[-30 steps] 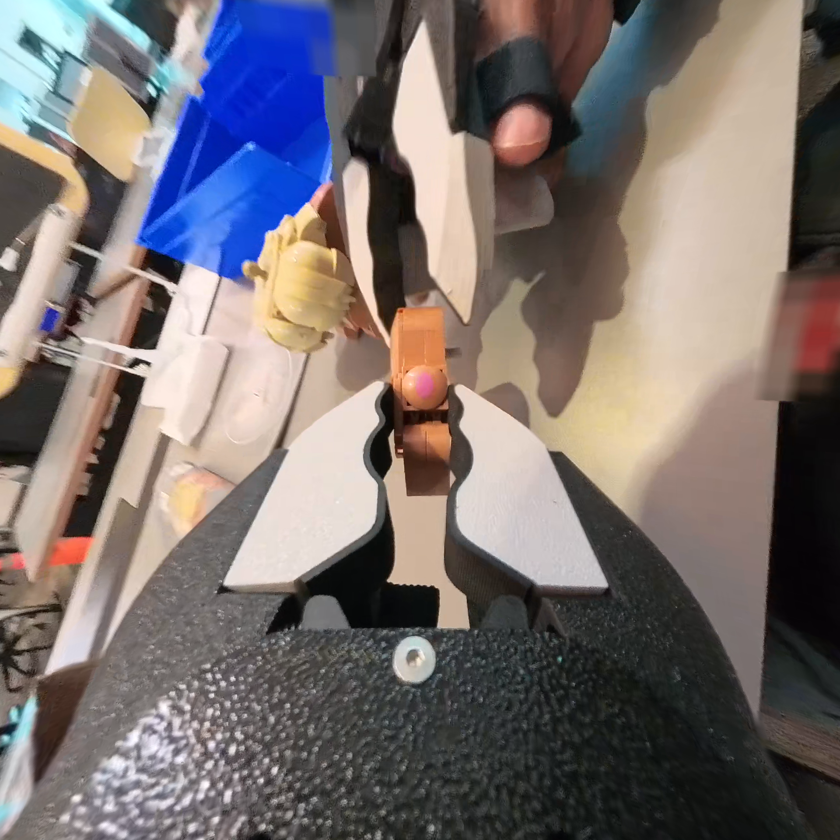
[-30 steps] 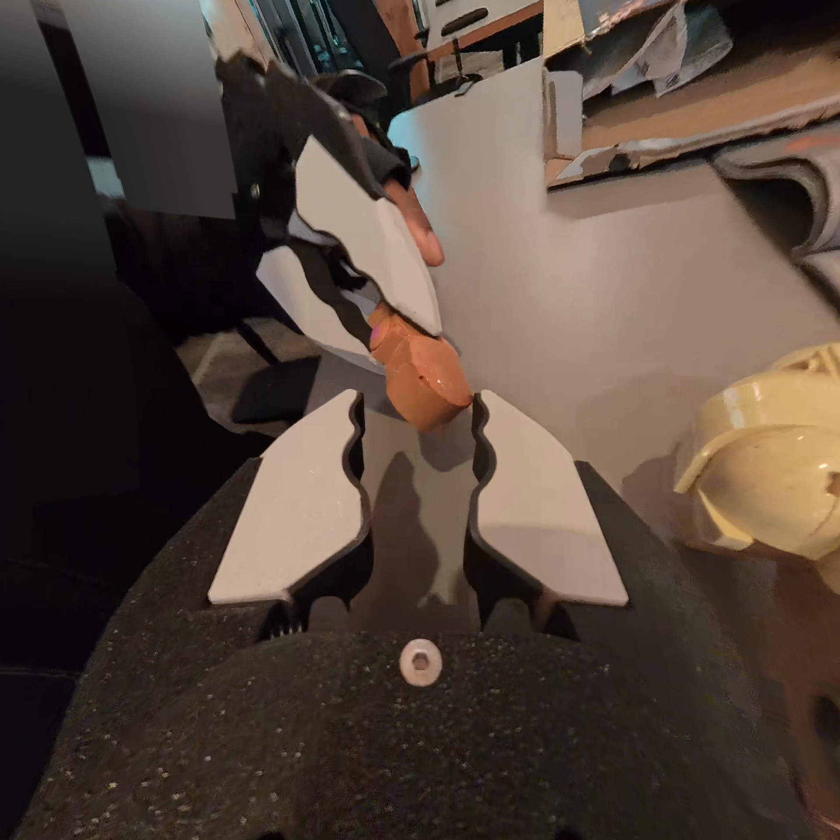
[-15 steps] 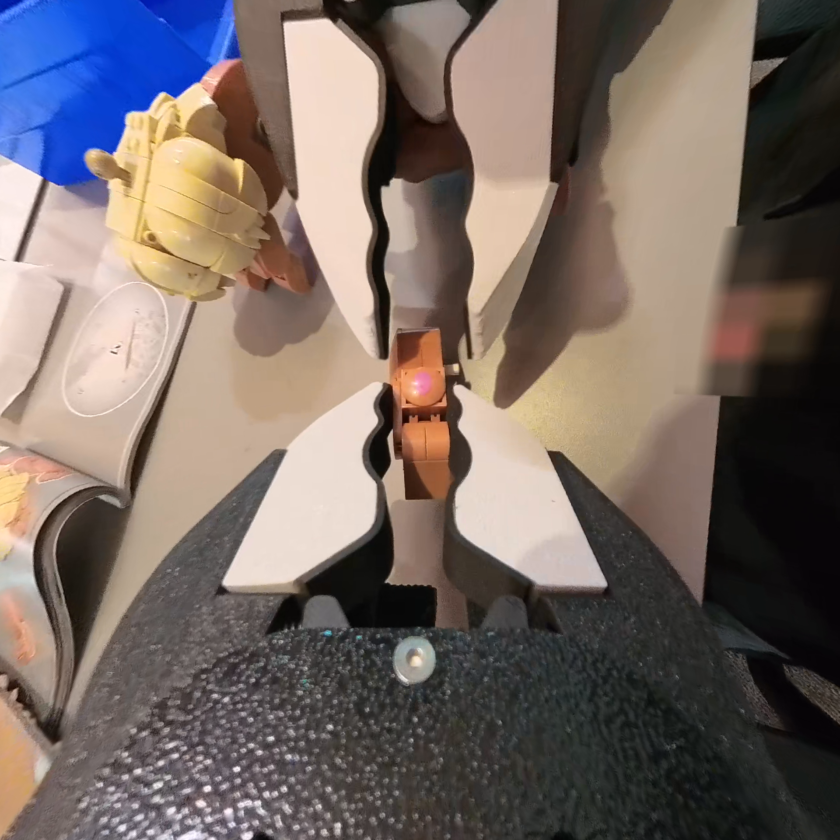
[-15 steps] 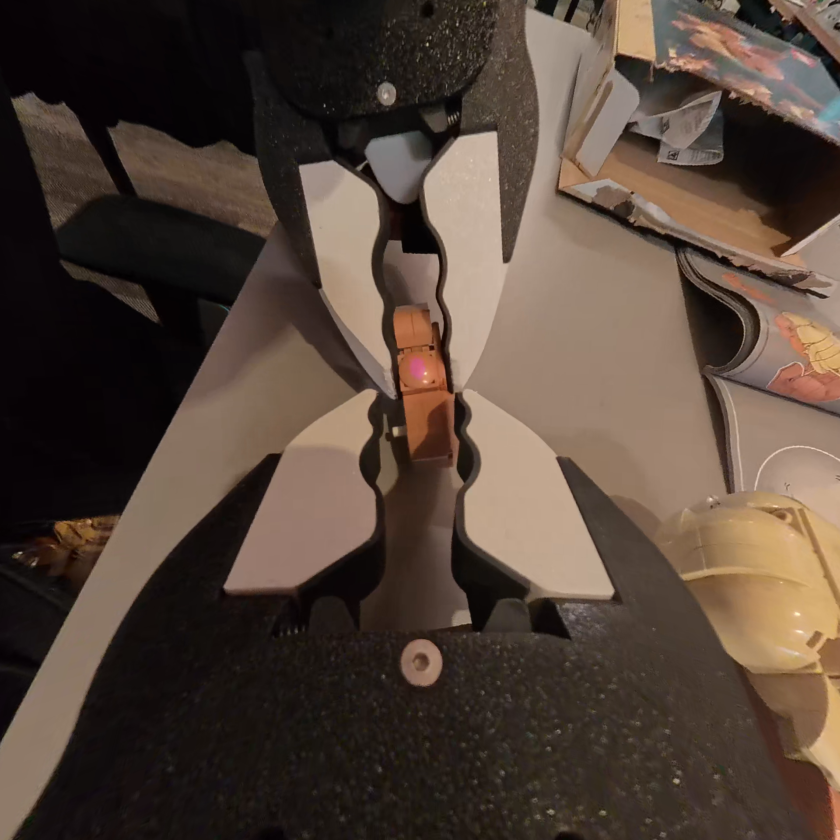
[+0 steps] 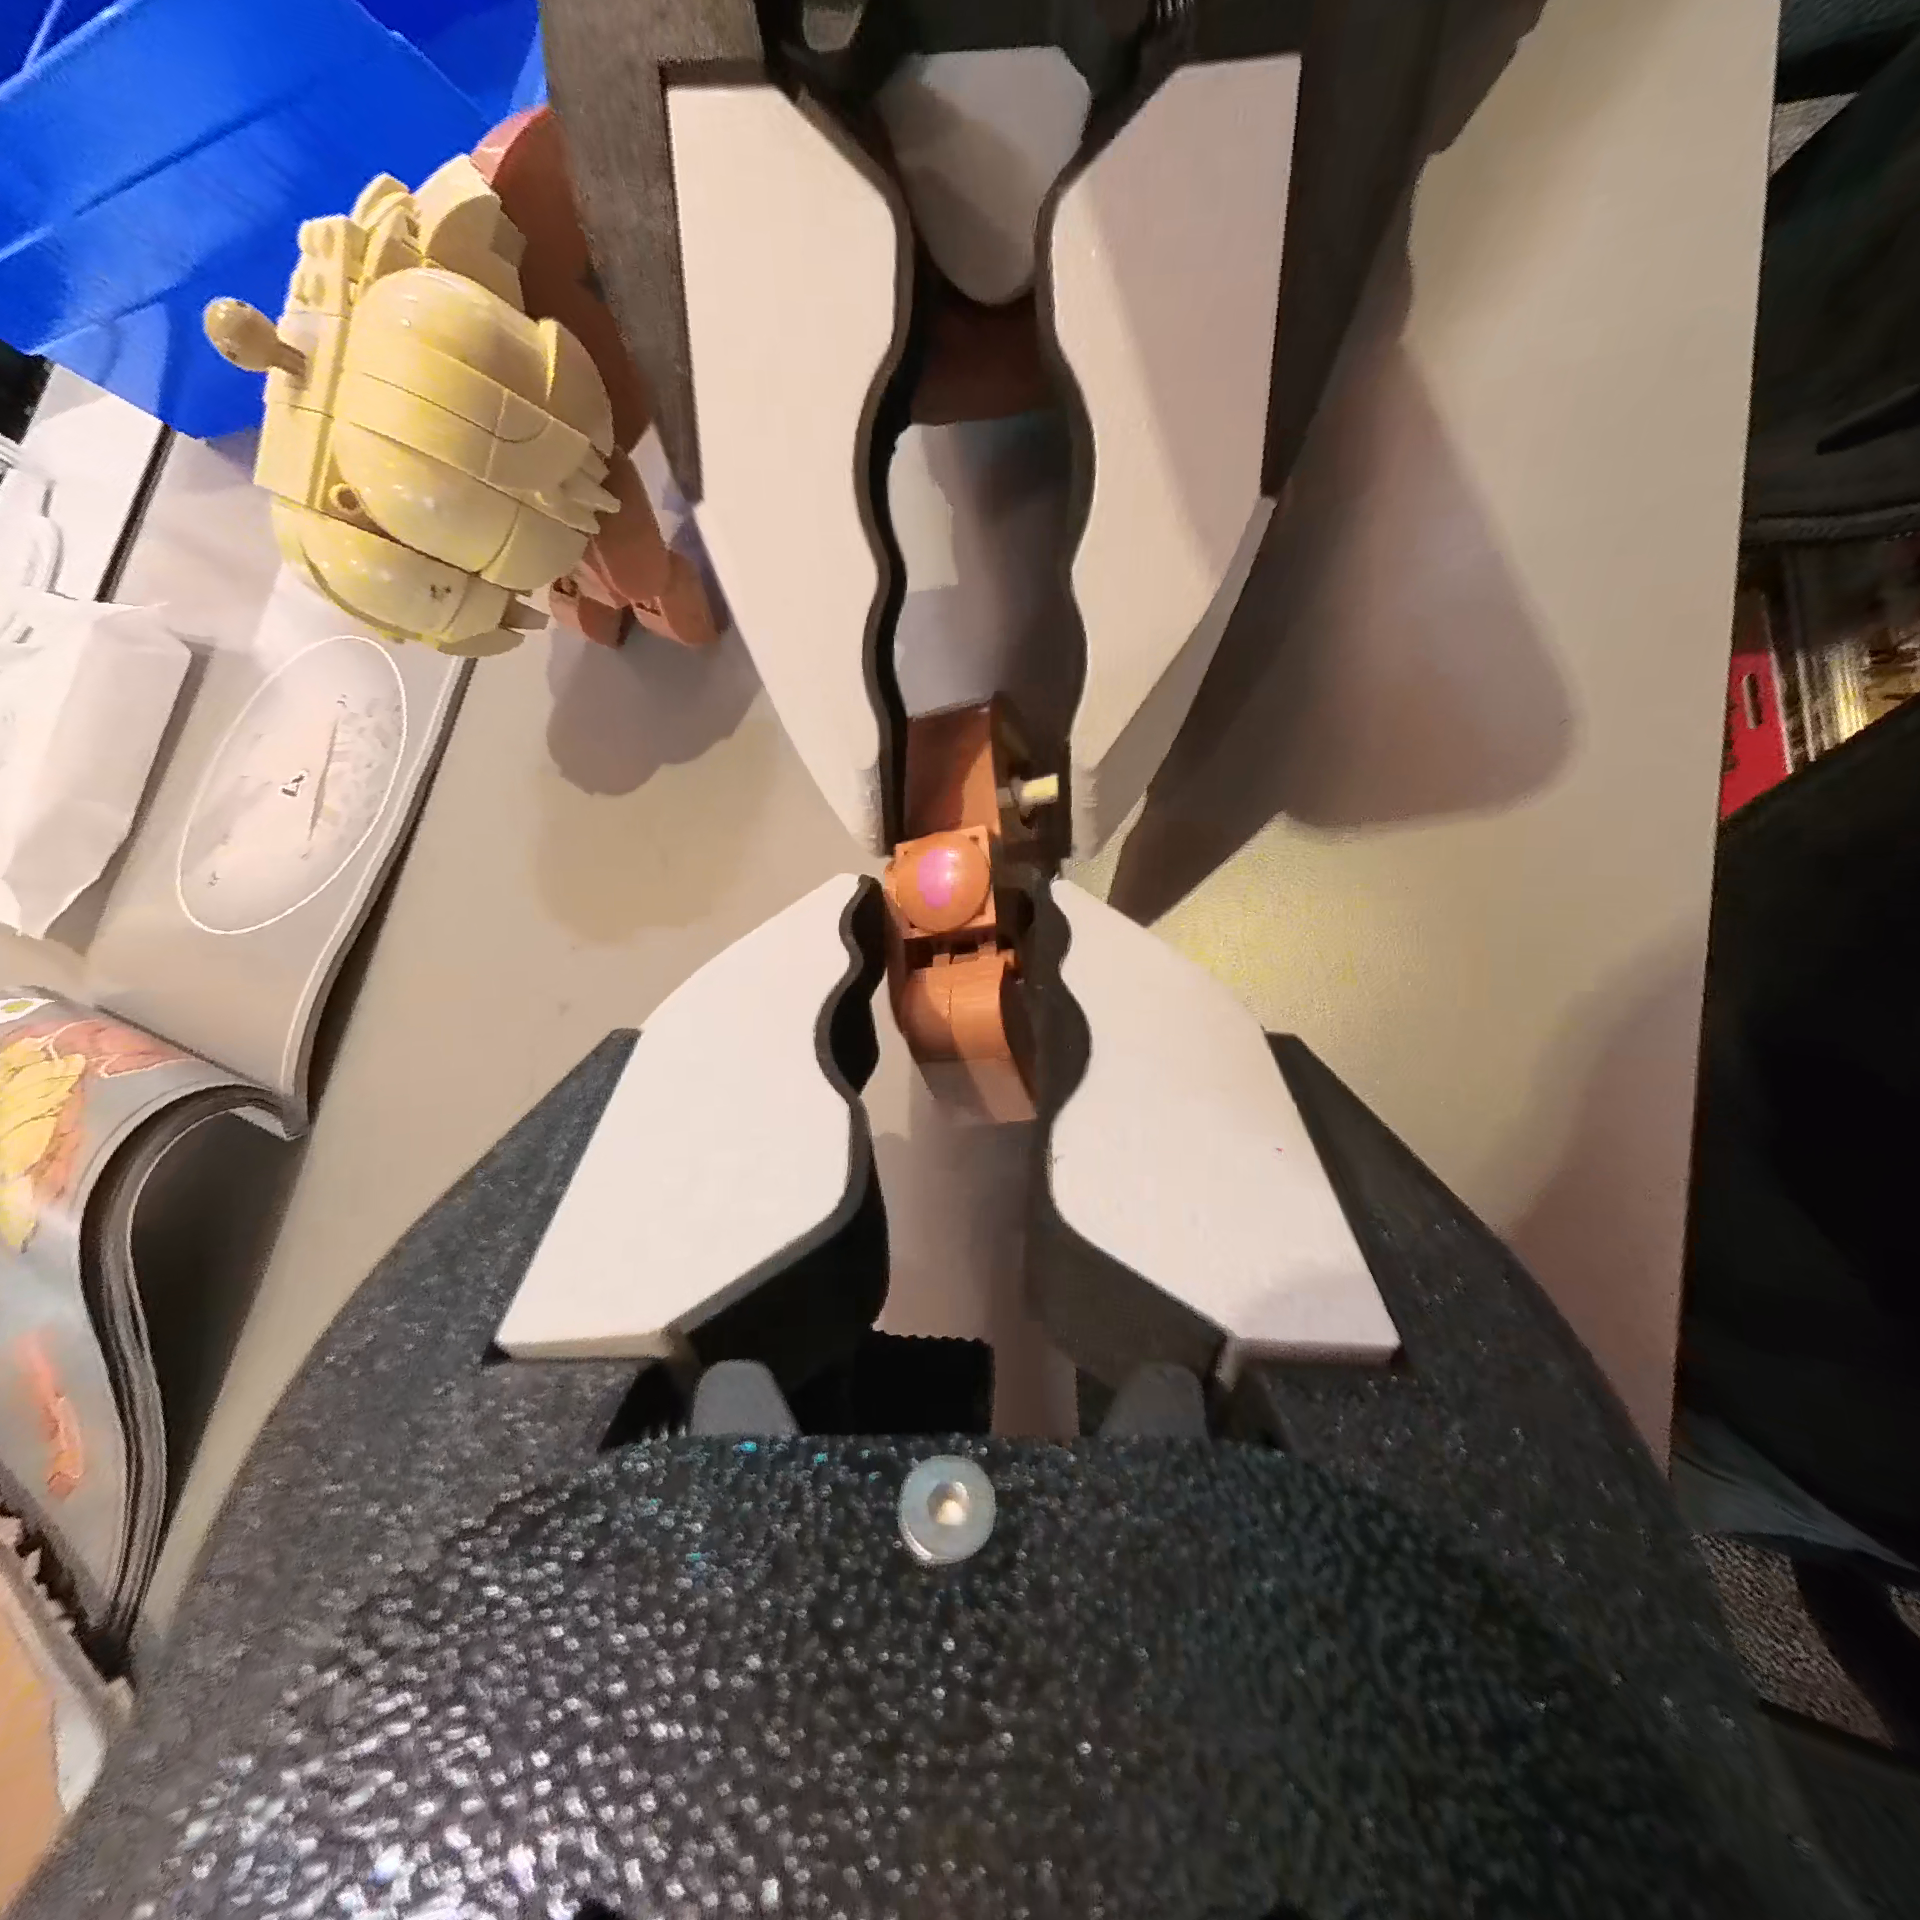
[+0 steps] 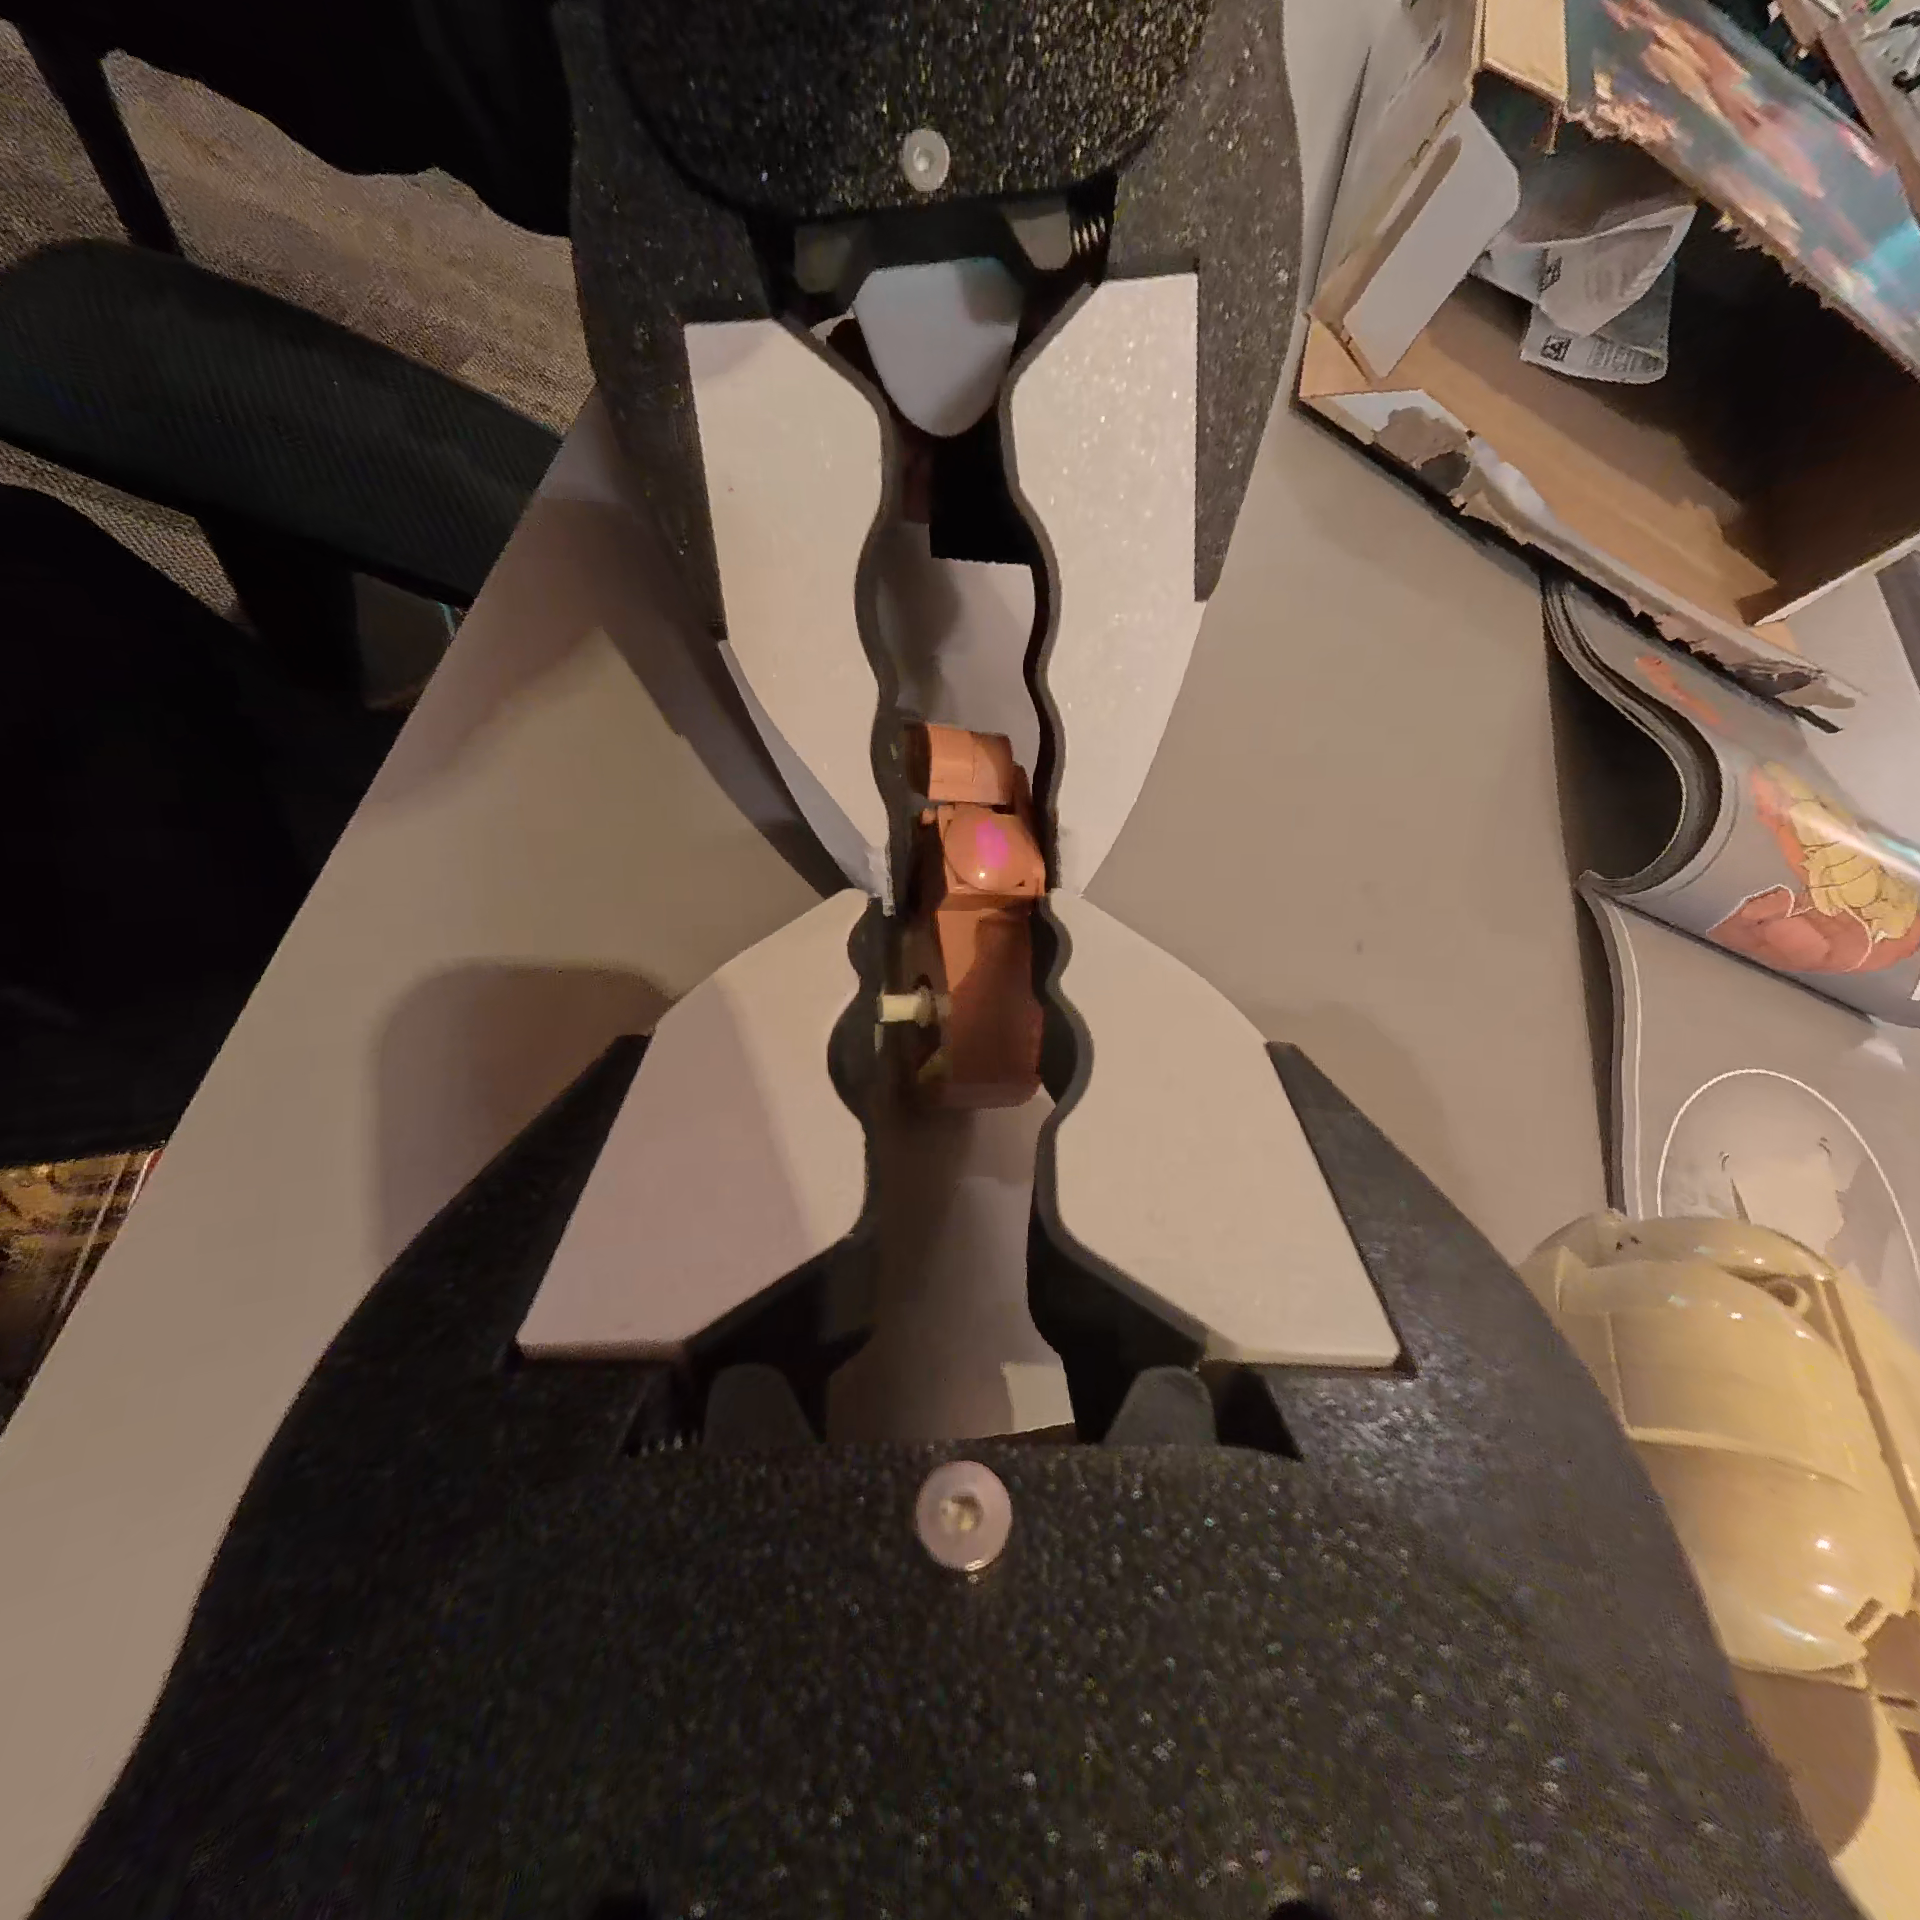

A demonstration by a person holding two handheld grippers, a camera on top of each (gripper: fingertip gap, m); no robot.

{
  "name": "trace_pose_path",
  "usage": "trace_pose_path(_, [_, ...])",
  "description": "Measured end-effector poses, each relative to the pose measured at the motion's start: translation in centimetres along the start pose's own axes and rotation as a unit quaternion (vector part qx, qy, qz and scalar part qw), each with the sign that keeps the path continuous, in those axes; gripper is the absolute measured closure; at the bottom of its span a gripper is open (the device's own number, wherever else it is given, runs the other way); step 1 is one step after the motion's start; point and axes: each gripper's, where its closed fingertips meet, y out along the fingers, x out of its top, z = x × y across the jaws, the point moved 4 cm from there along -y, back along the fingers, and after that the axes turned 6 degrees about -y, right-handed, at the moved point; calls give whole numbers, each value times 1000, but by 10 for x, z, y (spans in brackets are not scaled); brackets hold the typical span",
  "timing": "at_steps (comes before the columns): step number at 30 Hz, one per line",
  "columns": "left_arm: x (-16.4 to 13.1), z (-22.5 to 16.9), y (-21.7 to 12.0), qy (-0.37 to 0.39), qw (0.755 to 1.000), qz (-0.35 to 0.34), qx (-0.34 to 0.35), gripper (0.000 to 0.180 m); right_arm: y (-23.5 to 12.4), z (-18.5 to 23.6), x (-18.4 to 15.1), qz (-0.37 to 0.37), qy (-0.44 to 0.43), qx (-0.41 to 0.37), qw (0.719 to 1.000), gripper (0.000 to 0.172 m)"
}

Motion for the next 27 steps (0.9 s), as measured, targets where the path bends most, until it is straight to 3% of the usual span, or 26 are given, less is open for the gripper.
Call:
trace_pose_path(8, [-9,5,-17,-15,1000,4,5,146,4,-7,4,-14,55,40,998,143])
trace_pose_path(14, [-12,4,-14,-14,1000,8,-13,156,11,-10,1,-6,92,84,992,151])
trace_pose_path(27, [5,3,-25,55,998,-17,0,158,-3,-9,14,-26,24,51,998,152])
